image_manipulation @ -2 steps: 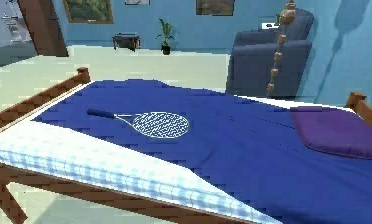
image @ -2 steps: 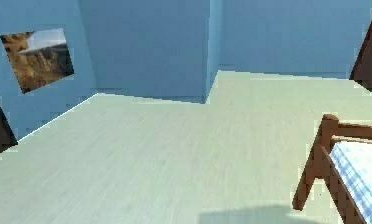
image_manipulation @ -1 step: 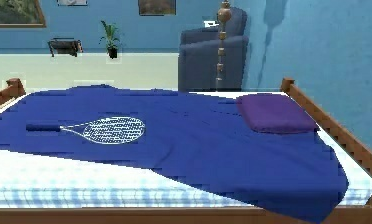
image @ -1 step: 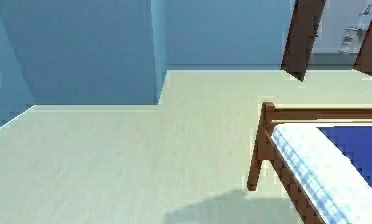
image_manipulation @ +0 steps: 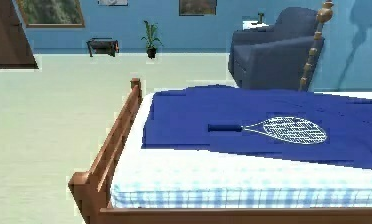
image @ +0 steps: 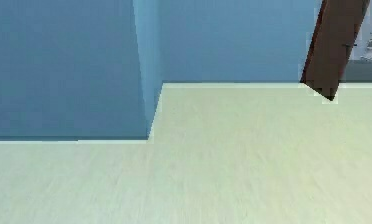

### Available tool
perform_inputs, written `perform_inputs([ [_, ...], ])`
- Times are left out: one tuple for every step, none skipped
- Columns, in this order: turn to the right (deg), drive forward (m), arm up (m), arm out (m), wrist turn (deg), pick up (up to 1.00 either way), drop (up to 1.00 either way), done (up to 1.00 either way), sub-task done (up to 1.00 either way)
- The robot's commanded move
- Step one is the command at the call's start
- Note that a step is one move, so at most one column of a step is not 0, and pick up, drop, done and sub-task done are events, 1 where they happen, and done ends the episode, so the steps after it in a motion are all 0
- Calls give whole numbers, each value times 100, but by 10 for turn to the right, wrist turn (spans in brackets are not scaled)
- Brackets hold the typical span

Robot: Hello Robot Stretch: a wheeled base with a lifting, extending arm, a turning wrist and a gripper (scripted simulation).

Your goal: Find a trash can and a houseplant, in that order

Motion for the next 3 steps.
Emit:
perform_inputs([
  [0,60,0,0,0,0,0,0,0],
  [420,0,0,0,0,0,0,0,0],
  [0,50,0,0,0,0,0,0,0],
])
